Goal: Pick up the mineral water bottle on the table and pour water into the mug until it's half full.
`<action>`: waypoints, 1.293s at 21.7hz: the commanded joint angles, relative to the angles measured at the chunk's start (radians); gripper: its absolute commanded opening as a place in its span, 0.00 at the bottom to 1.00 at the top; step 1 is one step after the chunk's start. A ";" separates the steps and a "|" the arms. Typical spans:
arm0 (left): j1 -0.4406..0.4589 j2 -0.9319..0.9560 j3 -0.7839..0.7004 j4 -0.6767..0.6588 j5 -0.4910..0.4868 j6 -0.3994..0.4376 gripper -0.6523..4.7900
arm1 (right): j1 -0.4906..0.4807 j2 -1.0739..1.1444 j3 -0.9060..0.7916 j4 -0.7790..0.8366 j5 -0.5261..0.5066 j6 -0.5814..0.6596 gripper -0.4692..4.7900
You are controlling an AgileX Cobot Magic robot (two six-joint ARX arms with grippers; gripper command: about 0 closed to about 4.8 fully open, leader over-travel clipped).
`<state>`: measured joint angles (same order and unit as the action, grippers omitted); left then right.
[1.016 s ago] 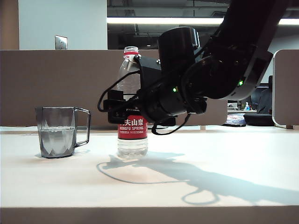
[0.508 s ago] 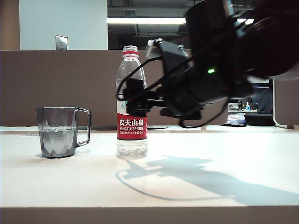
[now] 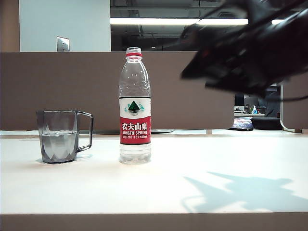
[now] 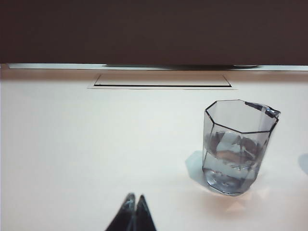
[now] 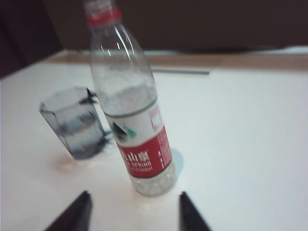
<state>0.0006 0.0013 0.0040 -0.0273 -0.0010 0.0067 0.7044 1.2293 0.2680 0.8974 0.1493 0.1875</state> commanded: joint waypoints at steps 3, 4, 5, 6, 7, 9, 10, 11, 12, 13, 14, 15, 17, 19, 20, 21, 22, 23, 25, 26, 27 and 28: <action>0.001 0.000 0.003 0.006 0.005 0.000 0.11 | 0.002 -0.238 -0.090 -0.035 -0.021 0.004 0.19; 0.001 0.000 0.003 0.006 0.005 0.000 0.11 | 0.002 -0.283 -0.095 -0.072 -0.021 0.004 0.17; 0.001 0.000 0.003 0.006 0.004 0.000 0.11 | 0.002 -0.323 -0.095 -0.124 -0.021 0.004 0.16; 0.001 0.000 0.003 0.006 0.004 0.000 0.11 | 0.001 -0.347 -0.095 -0.154 -0.021 0.003 0.16; 0.001 0.000 0.003 0.006 0.005 0.000 0.11 | 0.001 -0.385 -0.095 -0.202 -0.021 0.002 0.16; 0.001 0.000 0.003 0.006 0.004 0.000 0.11 | 0.000 -0.463 -0.095 -0.283 -0.013 -0.007 0.17; 0.001 0.000 0.003 0.006 0.005 0.000 0.11 | 0.001 -0.494 -0.095 -0.303 -0.013 -0.007 0.17; 0.001 0.000 0.003 0.006 0.005 0.000 0.11 | 0.001 -0.523 -0.095 -0.311 -0.014 -0.007 0.17; 0.001 0.000 0.003 0.006 0.005 0.000 0.11 | 0.001 -0.534 -0.095 -0.316 -0.013 -0.007 0.17; 0.001 0.000 0.003 0.006 0.005 0.000 0.11 | 0.000 -0.550 -0.095 -0.317 -0.013 -0.007 0.17; 0.001 0.000 0.003 0.006 0.005 0.000 0.11 | 0.000 -0.555 -0.095 -0.317 -0.014 -0.007 0.17; 0.001 0.000 0.003 0.006 0.005 0.000 0.11 | 0.000 -0.555 -0.095 -0.318 -0.015 -0.007 0.17; 0.000 0.000 0.003 0.006 0.005 0.000 0.11 | 0.000 -0.554 -0.095 -0.319 -0.014 -0.007 0.17; 0.001 0.000 0.003 0.006 0.005 0.000 0.11 | 0.000 -0.554 -0.095 -0.320 -0.014 -0.007 0.17; 0.001 0.000 0.003 0.006 0.005 0.000 0.11 | 0.000 -0.554 -0.095 -0.320 -0.014 -0.007 0.17; 0.001 0.000 0.003 0.006 0.005 0.000 0.11 | 0.000 -0.554 -0.095 -0.327 -0.013 -0.014 0.17; 0.001 0.000 0.003 0.006 0.005 0.000 0.11 | 0.001 -0.559 -0.095 -0.344 -0.013 -0.046 0.17; 0.001 0.000 0.003 0.006 0.005 0.000 0.11 | 0.001 -0.580 -0.095 -0.358 -0.011 -0.069 0.17; 0.001 0.000 0.003 0.006 0.005 0.000 0.11 | -0.027 -0.620 -0.095 -0.397 -0.006 -0.093 0.17; 0.001 0.000 0.003 0.006 0.004 0.000 0.11 | -0.048 -0.642 -0.095 -0.422 -0.022 -0.095 0.17; 0.001 0.000 0.003 0.006 0.002 0.000 0.11 | -0.079 -0.666 -0.095 -0.454 -0.045 -0.089 0.17; 0.001 0.000 0.003 0.006 0.001 0.000 0.11 | -0.117 -0.694 -0.096 -0.487 -0.063 -0.075 0.17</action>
<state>0.0006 0.0010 0.0040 -0.0273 -0.0002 0.0067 0.6273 0.5602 0.1684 0.4618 0.1154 0.1036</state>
